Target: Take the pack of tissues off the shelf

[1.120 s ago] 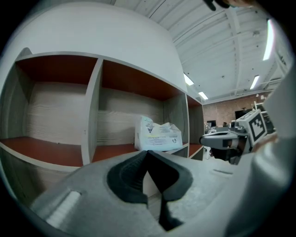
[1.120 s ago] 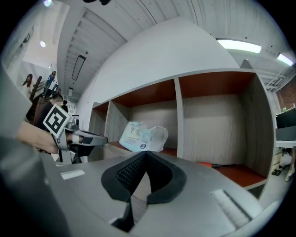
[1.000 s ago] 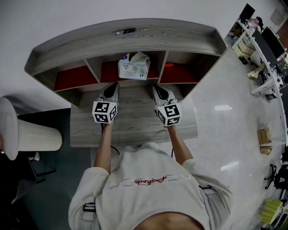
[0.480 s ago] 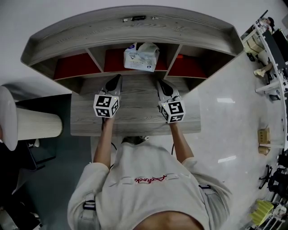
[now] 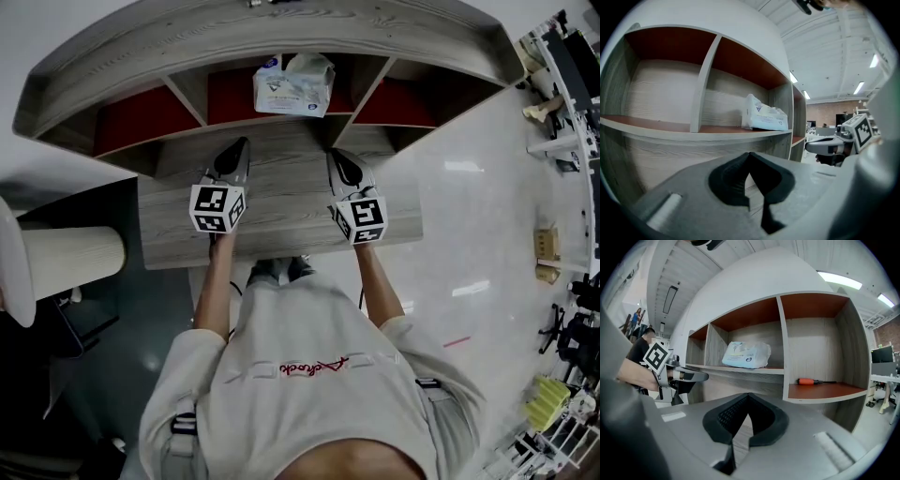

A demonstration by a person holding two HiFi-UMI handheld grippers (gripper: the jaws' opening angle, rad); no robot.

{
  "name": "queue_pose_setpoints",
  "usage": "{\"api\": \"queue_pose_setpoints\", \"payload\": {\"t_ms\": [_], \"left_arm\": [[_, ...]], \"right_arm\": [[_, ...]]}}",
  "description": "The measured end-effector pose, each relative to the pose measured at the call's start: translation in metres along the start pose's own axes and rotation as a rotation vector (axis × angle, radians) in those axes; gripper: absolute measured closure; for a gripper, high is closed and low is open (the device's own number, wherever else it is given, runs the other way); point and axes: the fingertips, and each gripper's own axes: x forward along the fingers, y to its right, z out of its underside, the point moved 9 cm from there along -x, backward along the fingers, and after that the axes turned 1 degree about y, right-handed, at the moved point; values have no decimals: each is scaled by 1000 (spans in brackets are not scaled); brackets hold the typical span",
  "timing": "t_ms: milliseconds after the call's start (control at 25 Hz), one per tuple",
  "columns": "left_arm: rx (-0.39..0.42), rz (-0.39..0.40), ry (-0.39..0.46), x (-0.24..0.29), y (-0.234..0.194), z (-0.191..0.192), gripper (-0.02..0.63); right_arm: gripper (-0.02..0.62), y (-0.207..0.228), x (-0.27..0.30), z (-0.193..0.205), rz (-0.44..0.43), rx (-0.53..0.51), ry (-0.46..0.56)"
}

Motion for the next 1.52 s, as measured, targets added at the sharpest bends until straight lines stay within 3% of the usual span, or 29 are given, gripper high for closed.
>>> {"api": "queue_pose_setpoints", "payload": {"t_ms": [200,520,600,840,1320,1520], "left_arm": [[0,14,6,0,-1,-1,607],[0,12,1,-4,-2,0,607],[-2,10,-2,-5,-2,1,607],[-5,2,-4,-6,-2,1,607],[0,-6,4,-12,-2,-1,607],[0,-22,5,-14,-7,-1,607]], "right_arm": [[589,0,2,-8,12,8,14],[584,2,18,-49,-24,-9,124],[464,3,22,-56,-32,-11,138],[366,13,26,-64,-9,-5,151],[367,19,65,-73,-56,43,116],[401,19,73,-74,-47,33,97]]}}
